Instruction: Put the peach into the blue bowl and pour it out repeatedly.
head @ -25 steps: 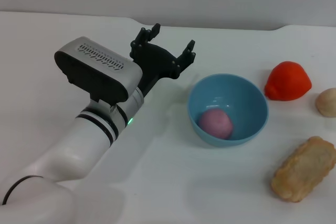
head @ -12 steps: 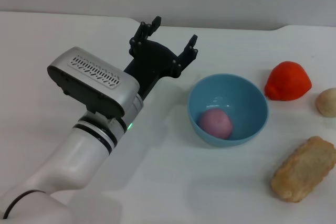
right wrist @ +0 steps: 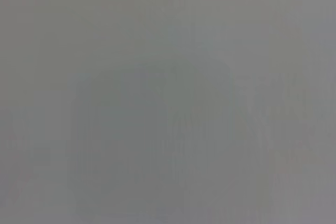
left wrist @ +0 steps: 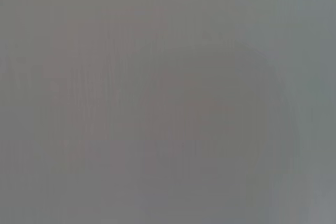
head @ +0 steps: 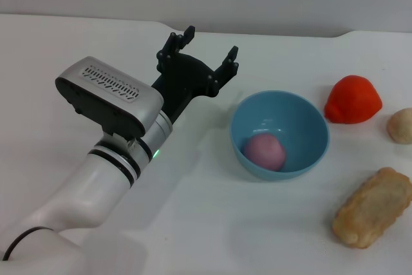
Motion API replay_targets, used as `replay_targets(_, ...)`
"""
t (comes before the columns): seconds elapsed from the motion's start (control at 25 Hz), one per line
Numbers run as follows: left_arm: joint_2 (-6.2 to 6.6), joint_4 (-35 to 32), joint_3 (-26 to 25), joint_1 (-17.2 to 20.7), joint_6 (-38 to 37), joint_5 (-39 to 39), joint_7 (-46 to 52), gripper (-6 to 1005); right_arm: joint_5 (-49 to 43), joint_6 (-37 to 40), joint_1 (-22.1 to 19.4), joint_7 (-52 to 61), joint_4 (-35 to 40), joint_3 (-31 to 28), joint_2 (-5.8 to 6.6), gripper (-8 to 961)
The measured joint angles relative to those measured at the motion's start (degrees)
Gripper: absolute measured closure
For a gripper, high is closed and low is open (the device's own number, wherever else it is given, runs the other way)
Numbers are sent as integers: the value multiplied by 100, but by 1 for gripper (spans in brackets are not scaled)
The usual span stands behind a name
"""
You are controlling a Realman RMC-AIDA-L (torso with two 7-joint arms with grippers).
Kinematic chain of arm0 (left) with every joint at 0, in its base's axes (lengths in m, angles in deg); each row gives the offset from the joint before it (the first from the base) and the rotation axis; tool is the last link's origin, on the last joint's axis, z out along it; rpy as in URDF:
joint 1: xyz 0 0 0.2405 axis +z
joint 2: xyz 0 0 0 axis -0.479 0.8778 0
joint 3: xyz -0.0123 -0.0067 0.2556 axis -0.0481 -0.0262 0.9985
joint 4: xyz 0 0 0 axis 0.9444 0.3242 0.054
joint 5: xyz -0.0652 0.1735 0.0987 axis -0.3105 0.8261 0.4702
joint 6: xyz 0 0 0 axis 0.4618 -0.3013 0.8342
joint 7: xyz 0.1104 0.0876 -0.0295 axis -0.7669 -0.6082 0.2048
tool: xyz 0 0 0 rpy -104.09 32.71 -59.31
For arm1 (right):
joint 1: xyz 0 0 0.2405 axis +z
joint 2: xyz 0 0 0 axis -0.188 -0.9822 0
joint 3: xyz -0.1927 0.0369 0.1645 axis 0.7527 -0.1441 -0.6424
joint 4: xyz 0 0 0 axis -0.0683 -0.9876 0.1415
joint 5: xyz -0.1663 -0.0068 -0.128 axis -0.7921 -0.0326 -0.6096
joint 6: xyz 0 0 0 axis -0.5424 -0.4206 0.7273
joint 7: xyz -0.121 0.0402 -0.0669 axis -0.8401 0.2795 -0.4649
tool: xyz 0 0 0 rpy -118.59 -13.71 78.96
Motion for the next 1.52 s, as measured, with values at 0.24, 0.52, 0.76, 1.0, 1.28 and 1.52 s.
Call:
replay_targets(0.24,-12,42,89,-10,80,-3,82,184,0,-18,-7,-2,-14,0,4,530)
replay_targets(0.52,-21,145,254,5,272,-9,179,185,0,-194,-1,-5,-19,-117,7,529)
replay_targets(0.76,-18,178,282,-4,417,14,226,184,0,-309,38,-6,-24,-145,1,517)
replay_targets(1.0,-14,235,295,-63,430,20,225,184,0,-310,60,33,-25,-179,2,442)
replay_targets(1.28,-19,346,376,-64,699,-7,357,184,-16,-311,87,2,-103,-219,-4,222)
replay_targets(1.52,-21,473,447,-126,751,-4,452,184,-8,-311,78,0,-165,-228,-11,222)
